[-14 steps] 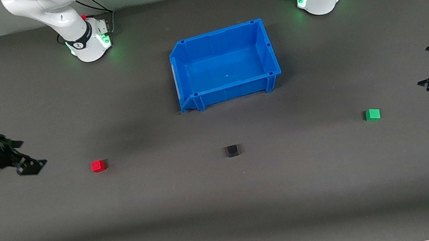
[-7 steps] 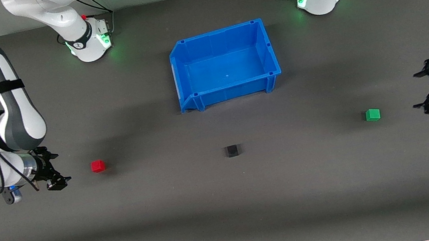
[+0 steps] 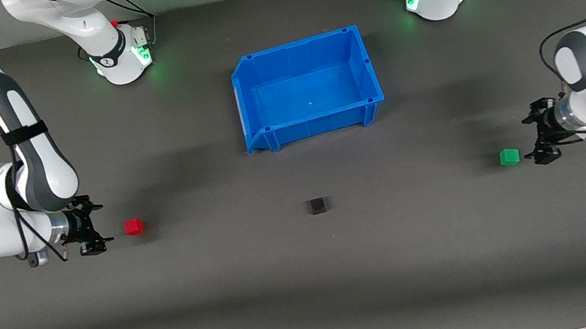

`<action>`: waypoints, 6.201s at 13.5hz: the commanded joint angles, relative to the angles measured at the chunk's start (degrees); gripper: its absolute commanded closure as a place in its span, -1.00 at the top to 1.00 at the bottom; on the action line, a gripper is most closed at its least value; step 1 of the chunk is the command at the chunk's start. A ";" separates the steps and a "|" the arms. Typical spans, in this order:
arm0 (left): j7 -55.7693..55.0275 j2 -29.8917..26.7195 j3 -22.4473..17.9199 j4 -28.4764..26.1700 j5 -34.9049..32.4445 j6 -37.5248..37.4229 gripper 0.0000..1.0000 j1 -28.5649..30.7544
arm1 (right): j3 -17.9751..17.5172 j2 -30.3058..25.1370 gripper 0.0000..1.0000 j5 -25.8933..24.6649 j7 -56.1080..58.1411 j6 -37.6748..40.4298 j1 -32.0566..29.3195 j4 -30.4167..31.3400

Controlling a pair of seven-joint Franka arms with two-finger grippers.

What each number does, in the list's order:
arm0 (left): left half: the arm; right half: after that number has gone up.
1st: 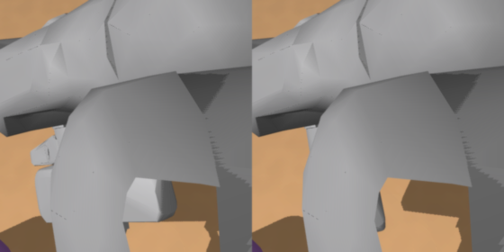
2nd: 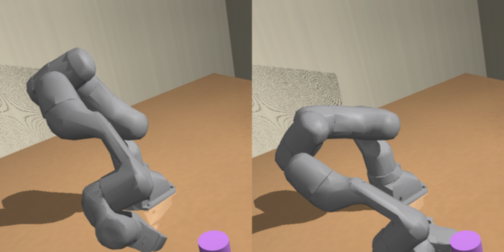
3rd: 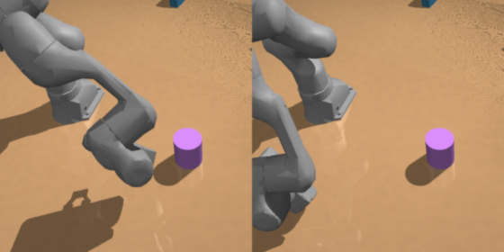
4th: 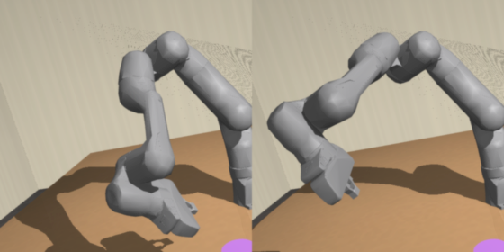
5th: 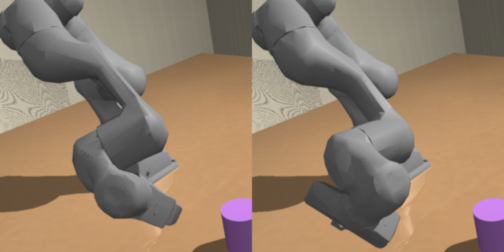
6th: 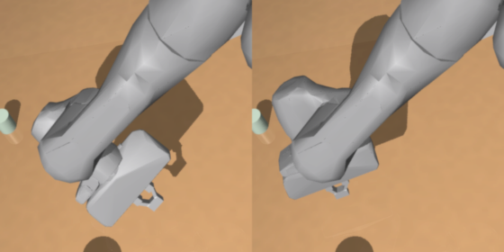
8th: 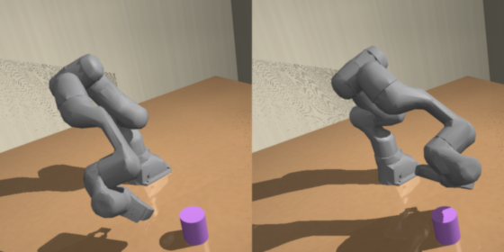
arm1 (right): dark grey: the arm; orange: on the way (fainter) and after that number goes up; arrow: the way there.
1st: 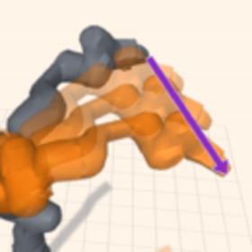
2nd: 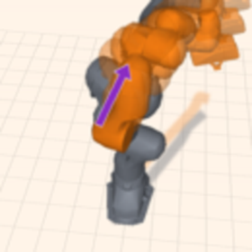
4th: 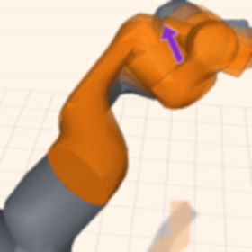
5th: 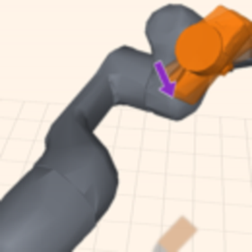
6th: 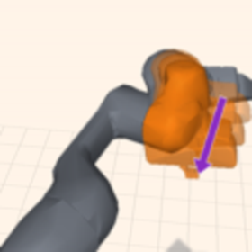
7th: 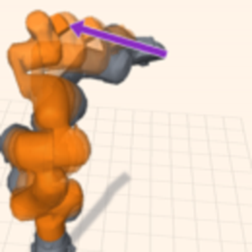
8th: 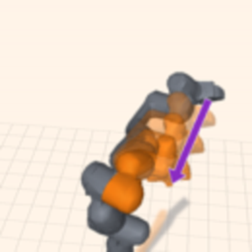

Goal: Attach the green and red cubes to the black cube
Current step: 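Grasp the red cube with the right gripper while the left gripper grasps the green cube, then carry the red cube and the green cube toward the black cube, then press the red and green cubes against the black cube's sides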

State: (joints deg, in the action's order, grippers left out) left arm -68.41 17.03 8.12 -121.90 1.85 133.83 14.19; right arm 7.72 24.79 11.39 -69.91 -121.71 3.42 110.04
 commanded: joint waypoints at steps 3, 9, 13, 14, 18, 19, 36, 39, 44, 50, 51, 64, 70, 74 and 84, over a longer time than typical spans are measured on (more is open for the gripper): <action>-2.34 4.05 -0.21 -4.57 -2.82 12.23 1.00 -0.74 | 0.19 5.78 0.99 3.03 -1.20 -9.05 0.54 -0.44; -5.41 7.58 -0.30 -4.66 -6.41 15.76 0.99 -0.92 | 0.19 7.56 0.82 3.03 -1.55 -9.33 1.77 -0.35; -12.88 8.73 -0.30 -4.40 -11.34 16.82 -0.04 -1.01 | 0.10 7.82 0.43 3.03 -1.64 -9.07 2.03 -0.35; -12.89 8.73 -0.30 -4.31 -11.35 16.82 -0.57 -0.92 | 0.10 8.00 0.17 3.03 -1.64 -9.07 2.47 -0.44; -13.33 8.64 -0.30 -3.96 -11.35 16.29 -1.00 -1.01 | 0.01 7.65 -0.71 3.03 -1.55 -6.01 2.91 -1.40; -13.50 8.29 -0.21 -3.69 -11.35 15.94 -1.00 -1.01 | -0.16 7.73 -0.73 3.11 -1.64 -3.99 2.91 -3.84; -33.97 7.76 1.02 17.31 -2.56 -6.74 -1.00 -20.68 | -2.71 30.04 -0.71 10.41 -34.14 2.09 23.98 -46.04; -37.31 10.12 1.02 19.94 -0.72 -6.12 -1.00 -25.43 | -2.71 32.25 -0.71 10.32 -40.73 1.74 27.86 -48.78; -43.20 20.22 1.02 29.42 -0.10 -5.59 -1.00 -31.23 | -2.54 33.83 -0.73 9.80 -44.00 0.86 32.35 -47.82; -47.08 24.98 1.02 33.13 -0.18 -0.33 -1.00 -36.16 | -2.54 35.59 -0.74 9.79 -45.23 0.07 34.02 -47.99; -47.34 25.86 1.02 33.22 -0.18 0.20 -1.00 -37.12 | -2.54 35.68 -0.74 9.88 -45.40 -0.19 34.02 -48.07; -47.69 33.25 0.58 40.25 -0.89 4.25 -1.00 -41.00 | -2.71 36.21 -0.74 9.97 -47.69 -5.72 34.82 -48.69; -47.69 34.39 0.49 42.36 -1.06 4.25 -1.00 -41.09 | -2.80 36.73 -0.74 10.50 -48.13 -7.22 35.61 -48.60; -47.69 34.74 0.49 42.36 -1.06 4.25 -1.00 -41.70 | -2.89 36.74 -0.74 10.58 -49.01 -7.75 35.69 -48.69; -46.99 34.65 0.40 42.36 -2.82 4.16 0.46 -41.53 | -3.33 35.51 1.00 10.59 -49.36 -7.23 35.08 -48.69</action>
State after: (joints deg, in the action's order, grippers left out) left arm -114.78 50.97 9.28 -81.08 0.32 138.15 -26.44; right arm 4.24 60.36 21.01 -118.31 -129.38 38.54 62.67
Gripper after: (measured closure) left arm 0.401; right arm 0.031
